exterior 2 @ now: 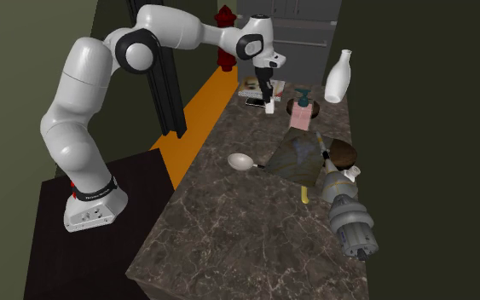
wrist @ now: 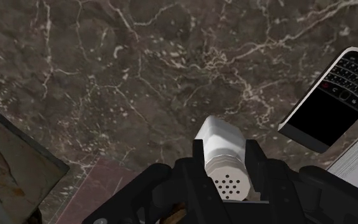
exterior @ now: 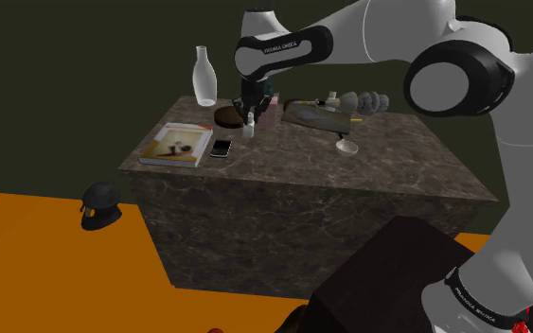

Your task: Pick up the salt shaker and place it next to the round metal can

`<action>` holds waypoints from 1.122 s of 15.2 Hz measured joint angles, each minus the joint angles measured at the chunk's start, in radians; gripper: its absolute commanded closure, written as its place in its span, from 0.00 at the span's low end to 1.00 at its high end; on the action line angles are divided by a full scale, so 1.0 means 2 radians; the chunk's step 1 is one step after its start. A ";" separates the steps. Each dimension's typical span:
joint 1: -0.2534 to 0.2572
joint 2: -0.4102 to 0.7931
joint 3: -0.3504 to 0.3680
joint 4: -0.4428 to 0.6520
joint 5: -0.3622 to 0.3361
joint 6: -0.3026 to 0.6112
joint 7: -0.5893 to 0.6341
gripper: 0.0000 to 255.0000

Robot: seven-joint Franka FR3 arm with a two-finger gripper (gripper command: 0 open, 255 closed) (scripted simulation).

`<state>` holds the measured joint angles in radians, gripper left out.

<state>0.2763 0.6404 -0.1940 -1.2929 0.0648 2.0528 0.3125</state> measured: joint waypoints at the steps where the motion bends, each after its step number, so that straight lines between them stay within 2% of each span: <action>1: 0.000 0.001 0.000 -0.003 0.000 0.004 0.000 1.00; 7: 0.000 0.003 0.000 -0.005 0.000 0.008 0.000 1.00; 8: 0.000 0.003 0.000 -0.005 0.000 0.008 0.000 0.00; 14: 0.000 0.003 0.000 -0.005 0.000 0.008 0.000 0.00; 17: 0.000 -0.008 -0.001 0.011 -0.001 -0.018 0.000 0.00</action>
<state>0.2760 0.6239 -0.1959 -1.2716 0.0625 2.0159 0.3119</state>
